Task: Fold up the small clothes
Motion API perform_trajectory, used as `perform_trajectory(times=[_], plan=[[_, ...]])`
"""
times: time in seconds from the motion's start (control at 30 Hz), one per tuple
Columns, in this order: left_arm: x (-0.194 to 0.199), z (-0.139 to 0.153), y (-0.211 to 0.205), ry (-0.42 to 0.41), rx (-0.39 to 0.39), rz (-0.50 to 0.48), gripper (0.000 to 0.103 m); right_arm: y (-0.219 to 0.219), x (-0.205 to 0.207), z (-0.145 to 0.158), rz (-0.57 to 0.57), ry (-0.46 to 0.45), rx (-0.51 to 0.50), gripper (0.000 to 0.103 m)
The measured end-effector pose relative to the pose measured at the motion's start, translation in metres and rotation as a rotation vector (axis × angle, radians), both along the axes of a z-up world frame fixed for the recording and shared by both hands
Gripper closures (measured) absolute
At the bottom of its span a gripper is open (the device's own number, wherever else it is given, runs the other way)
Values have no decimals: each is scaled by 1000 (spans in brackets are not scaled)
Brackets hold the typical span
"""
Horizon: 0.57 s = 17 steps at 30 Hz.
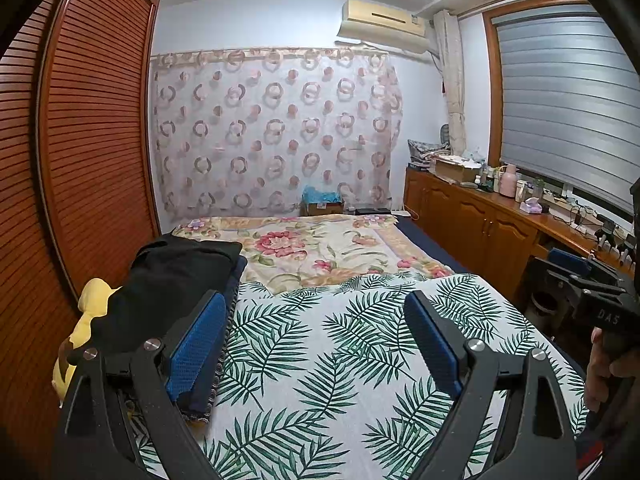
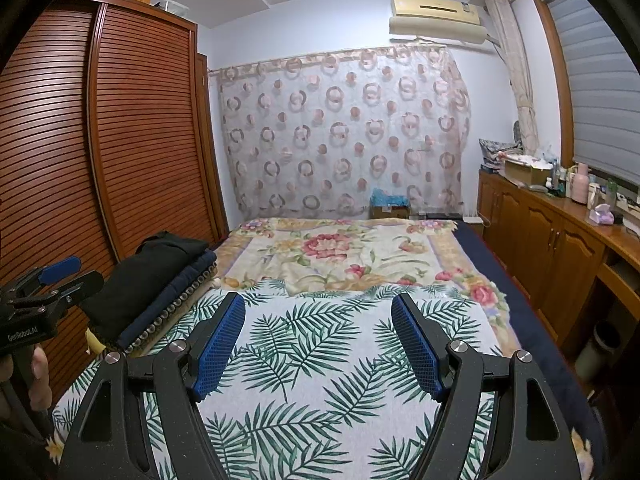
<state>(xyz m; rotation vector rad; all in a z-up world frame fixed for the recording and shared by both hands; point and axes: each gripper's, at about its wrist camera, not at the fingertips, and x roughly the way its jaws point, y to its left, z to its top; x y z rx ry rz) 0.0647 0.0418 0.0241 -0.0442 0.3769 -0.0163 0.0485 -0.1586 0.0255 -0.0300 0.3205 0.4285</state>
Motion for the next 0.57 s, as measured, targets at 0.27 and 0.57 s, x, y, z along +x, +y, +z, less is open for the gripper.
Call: perform_trajectory(times=[0.27, 0.57], plan=[[0, 0, 0, 0, 0, 0, 12, 1, 0, 1, 0, -1, 0, 26], [0, 0, -2, -1, 3, 0, 12, 1, 0, 1, 2, -1, 4, 26]])
